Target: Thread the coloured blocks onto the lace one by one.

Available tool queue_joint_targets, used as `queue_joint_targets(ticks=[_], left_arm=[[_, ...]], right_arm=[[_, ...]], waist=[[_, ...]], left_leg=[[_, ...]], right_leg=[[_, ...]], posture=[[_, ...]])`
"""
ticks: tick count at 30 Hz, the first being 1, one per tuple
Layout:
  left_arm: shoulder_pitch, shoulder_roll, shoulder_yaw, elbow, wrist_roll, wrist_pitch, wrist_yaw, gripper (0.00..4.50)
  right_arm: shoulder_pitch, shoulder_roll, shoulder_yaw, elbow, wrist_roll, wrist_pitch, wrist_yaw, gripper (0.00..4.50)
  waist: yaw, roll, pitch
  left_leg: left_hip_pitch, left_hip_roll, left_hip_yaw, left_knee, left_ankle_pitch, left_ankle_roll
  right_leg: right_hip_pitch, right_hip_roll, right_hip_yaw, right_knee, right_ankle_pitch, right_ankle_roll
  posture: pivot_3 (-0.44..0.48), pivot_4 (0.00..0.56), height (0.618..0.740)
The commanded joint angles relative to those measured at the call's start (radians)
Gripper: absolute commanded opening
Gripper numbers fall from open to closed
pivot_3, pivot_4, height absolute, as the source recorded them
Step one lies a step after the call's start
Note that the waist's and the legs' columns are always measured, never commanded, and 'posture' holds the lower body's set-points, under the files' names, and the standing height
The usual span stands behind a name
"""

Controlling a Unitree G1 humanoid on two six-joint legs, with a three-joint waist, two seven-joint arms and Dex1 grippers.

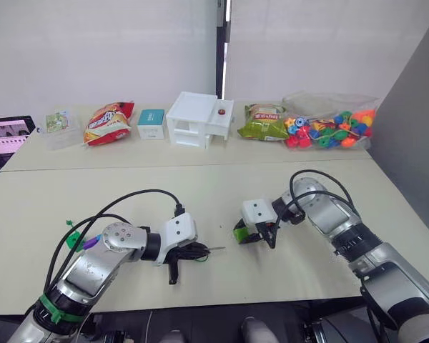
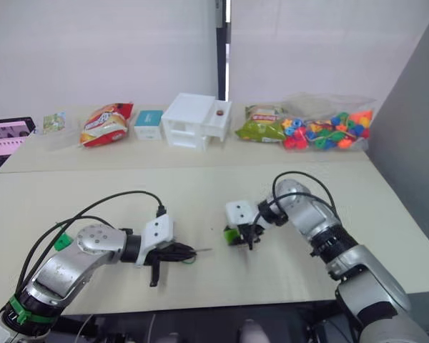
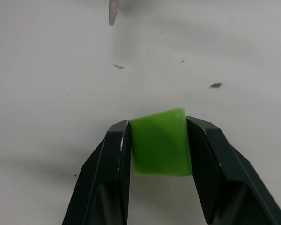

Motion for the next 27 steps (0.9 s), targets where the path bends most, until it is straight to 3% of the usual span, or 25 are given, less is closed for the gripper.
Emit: queue_joint_targets(ticks=[1,6,10,18,27], left_arm=[[-0.018,0.007,0.01,-0.014,0.003,0.0,0.006,0.0],[-0.094,-0.003,-0.051,0.032,0.082,0.094,0.074,0.0],[-0.149,-0.023,-0.081,0.02,0.072,0.184,0.077,0.0],[-0.202,-0.063,-0.131,0.007,0.069,0.22,0.068,0.0],[-0.243,-0.085,-0.165,0.009,0.063,0.227,0.045,0.0]], right_arm=[[0.068,-0.016,-0.005,-0.048,-0.044,0.081,-0.028,1.2],[0.19,-0.023,-0.045,-0.313,-0.007,0.299,-0.064,1.2],[0.301,-0.021,-0.054,-0.491,-0.026,0.479,-0.157,1.2],[0.384,-0.02,-0.021,-0.604,-0.059,0.588,-0.228,1.2],[0.386,-0.017,-0.024,-0.612,-0.073,0.59,-0.242,1.2]], waist=[[0.002,0.0,0.0],[0.013,0.0,0.0],[0.018,0.0,-0.001],[0.021,-0.002,-0.002],[0.02,-0.002,-0.003]], left_leg=[[0.0,0.0,0.0,0.0,0.0,0.0],[-0.001,0.0,0.0,0.0,0.0,0.0],[-0.001,0.0,-0.001,0.0,-0.001,0.001],[-0.001,0.0,0.0,0.0,-0.002,0.003],[-0.001,0.0,0.0,0.0,-0.002,0.003]], right_leg=[[0.0,0.0,0.0,0.0,0.0,0.0],[0.0,0.0,0.0,0.001,0.0,0.0],[-0.001,0.0,0.0,0.001,0.0,0.0],[-0.001,0.001,0.0,0.0,0.0,0.0],[0.0,0.001,0.0,-0.001,0.0,0.0]], posture=[[0.0,0.15,0.74],[0.0,0.15,0.74],[0.0,0.15,0.74],[0.0,0.15,0.74],[0.0,0.15,0.74]])
